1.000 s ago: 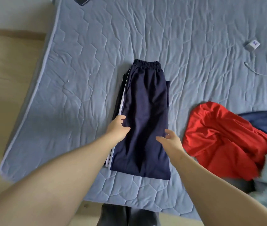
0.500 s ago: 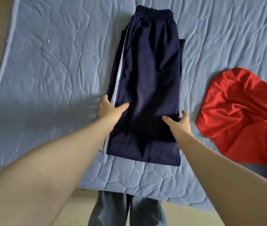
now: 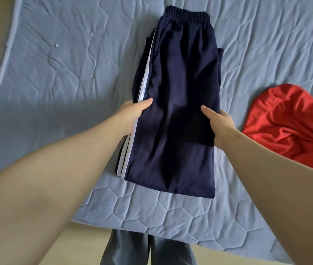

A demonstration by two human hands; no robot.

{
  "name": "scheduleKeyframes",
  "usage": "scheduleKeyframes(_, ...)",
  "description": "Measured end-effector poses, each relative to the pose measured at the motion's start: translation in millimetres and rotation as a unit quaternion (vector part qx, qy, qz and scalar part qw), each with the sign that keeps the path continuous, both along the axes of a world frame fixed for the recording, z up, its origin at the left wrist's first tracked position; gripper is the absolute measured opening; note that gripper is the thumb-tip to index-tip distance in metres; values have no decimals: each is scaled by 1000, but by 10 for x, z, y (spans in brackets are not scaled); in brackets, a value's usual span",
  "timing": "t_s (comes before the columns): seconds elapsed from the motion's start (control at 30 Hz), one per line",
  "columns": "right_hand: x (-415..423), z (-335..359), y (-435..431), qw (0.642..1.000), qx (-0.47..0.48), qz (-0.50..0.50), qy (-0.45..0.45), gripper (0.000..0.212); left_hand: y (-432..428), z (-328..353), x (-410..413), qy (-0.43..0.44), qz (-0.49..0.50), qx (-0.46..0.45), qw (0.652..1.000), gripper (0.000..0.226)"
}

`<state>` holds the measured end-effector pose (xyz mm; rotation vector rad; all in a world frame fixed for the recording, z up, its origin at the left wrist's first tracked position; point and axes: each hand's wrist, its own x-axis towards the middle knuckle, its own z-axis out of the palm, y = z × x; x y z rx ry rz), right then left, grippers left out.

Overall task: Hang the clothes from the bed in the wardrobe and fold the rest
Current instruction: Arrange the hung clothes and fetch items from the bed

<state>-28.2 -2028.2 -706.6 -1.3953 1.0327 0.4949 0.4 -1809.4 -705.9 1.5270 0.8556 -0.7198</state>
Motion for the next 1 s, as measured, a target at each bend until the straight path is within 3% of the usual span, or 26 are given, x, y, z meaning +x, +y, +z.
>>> scheduleKeyframes(0.07,55,189,-23,1000,19,-13,-11,6,-1,195,56,-11,-6,-11,1000,11)
scheduleKeyframes(0.23,297,905,-62,998,20,-21,-46,8,43,915,283,-69,-4,-30,997,6)
scheduleKeyframes(0.4,567,1716,-75,993,-9,-6,-118,15,51,1713,561,-158,-2,-19,987,15)
scheduleKeyframes(0.6,555,2208,-47,983,1,27,-180,21,202,2202,549,-187,-17,-3,982,28)
scheduleKeyframes(0.8,-160,1922,93,989,-25,25,-146,27,330,1836,-217,-128,-44,48,990,42)
scheduleKeyframes(1.0,-1171,1246,209,993,-35,99,58,21,485,1032,-1244,61,-111,107,986,34)
